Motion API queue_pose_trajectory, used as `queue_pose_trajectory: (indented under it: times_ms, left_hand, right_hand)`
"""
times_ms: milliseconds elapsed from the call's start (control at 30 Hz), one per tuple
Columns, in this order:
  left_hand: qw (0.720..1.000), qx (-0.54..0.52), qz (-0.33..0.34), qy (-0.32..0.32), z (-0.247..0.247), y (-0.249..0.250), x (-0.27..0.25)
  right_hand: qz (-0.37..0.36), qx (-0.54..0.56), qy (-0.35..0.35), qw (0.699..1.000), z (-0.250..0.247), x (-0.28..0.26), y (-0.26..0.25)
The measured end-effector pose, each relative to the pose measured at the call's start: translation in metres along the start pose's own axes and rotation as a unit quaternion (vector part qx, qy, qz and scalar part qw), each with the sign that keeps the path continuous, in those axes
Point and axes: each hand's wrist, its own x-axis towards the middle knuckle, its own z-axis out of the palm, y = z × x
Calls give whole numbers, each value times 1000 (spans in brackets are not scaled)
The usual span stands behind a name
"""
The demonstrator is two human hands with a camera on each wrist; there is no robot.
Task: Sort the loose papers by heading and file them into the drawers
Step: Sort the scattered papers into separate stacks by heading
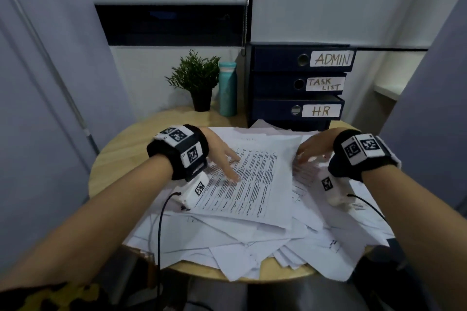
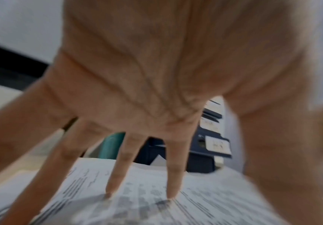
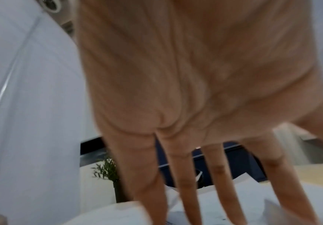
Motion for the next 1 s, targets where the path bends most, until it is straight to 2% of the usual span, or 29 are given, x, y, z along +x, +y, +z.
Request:
queue_pose_trajectory:
  times_ms: [67,133,200,267,367,467,600,700,733,833,1000]
  left_hand:
    - [996,-72,2,57,-2,-17,-2]
    - [976,-195,-33,87,-5,-41,8]
    - [944,-319,-52,57,-5,-59,16]
    - [923,-380,-45,35,-5,-67,22]
    - [916,-400,-7,18,-3,-59,17]
    - [919,-393,31,23,-2,-52,15]
    - [888,-442,-15,127,-8,-65,23]
    - [888,-394,-70,228,-11,-81,23]
    - [881,-410,-67,225,-11,-85,25]
    - [847,-508,-51,149,-10,-90,28]
    - [845,-513,-68,133,-5,-91,28]
  right_hand:
    - [13,101,42,994,-1,6,5]
    - [20,173,71,982,1,12,6]
    - [16,201,93,975,3,18,3]
    - [2,208,119,971,2,24,-4]
    - [-50,247,74,965,3,29,-12]
    - [-62,216,105,969,6,33,-14]
    - [-25,284,120,951,5,25,1]
    - [-29,321,104,941,8,18,18]
    - [-37,327,106,938,9,17,22]
    - [-52,343,115,931,11,18,30]
    - [-108,391,71,911,13,9,39]
